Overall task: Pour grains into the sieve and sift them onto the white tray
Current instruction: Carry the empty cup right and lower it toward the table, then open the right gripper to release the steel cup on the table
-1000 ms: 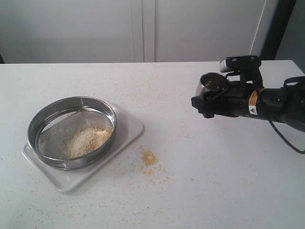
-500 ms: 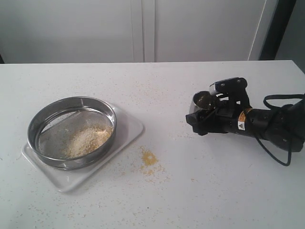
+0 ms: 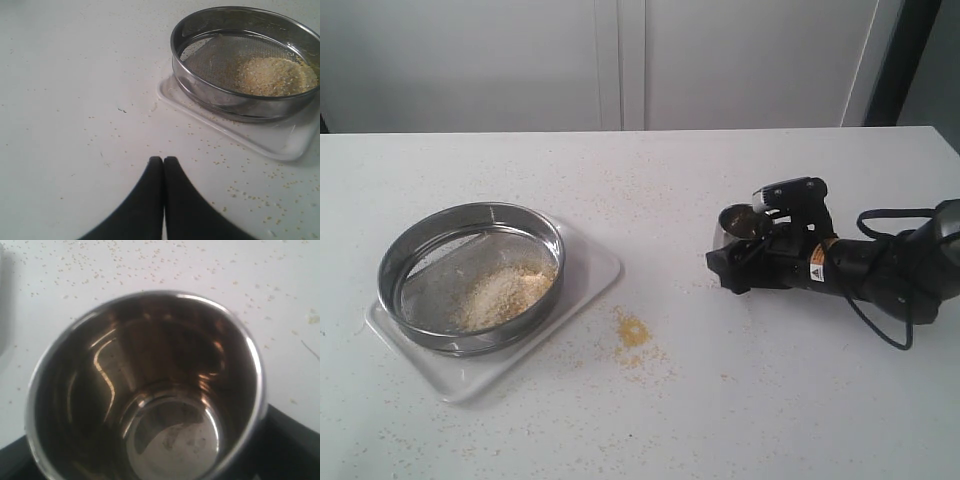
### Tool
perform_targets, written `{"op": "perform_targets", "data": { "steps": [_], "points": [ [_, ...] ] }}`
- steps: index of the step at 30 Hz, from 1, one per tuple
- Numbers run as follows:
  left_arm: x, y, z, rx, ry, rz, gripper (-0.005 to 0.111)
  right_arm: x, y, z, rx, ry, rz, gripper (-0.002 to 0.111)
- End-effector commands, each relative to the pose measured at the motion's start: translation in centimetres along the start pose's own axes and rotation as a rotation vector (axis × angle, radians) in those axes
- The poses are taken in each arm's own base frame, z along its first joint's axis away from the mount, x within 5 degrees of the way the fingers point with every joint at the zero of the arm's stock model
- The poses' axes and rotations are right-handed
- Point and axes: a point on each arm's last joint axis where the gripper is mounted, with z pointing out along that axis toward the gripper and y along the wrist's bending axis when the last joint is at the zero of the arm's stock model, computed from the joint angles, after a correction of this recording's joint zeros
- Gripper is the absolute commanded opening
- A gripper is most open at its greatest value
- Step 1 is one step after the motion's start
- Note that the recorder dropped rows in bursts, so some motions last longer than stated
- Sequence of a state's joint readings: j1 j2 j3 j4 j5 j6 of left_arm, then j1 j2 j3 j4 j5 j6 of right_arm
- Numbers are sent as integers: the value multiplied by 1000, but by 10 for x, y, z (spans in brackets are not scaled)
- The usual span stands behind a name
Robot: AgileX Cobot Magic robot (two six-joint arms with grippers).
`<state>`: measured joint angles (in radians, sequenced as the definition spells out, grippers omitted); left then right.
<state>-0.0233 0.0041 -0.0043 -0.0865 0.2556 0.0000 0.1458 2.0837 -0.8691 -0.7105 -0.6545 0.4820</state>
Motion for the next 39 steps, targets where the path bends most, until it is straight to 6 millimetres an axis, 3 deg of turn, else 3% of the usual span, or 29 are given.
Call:
{"op": "perform_targets", "data": {
  "steps": [1, 4, 10, 12, 19, 28, 33, 39],
  "points": [
    [1, 0, 0, 1, -2, -6, 0, 3, -4, 1, 20, 23, 0, 2],
    [1, 0, 0, 1, -2, -6, 0, 6, -5, 2, 29, 45, -1, 19],
    [1, 0, 0, 1, -2, -6, 0, 4, -6, 2, 39, 30, 23, 69],
    [1, 0, 0, 1, -2, -6, 0, 3, -7, 0, 55, 43, 25, 78],
    [1, 0, 0, 1, -2, -6, 0, -22, -4, -14, 64, -16, 8, 78],
    [1, 0, 0, 1, -2, -6, 0, -68, 9, -51, 44, -80, 19, 78],
    [1, 0, 0, 1, -2, -6, 0, -92, 15, -82, 102, -71, -119, 62],
    [1, 0, 0, 1, -2, -6, 0, -111, 24, -123, 177, -76, -156, 30]
  ]
}}
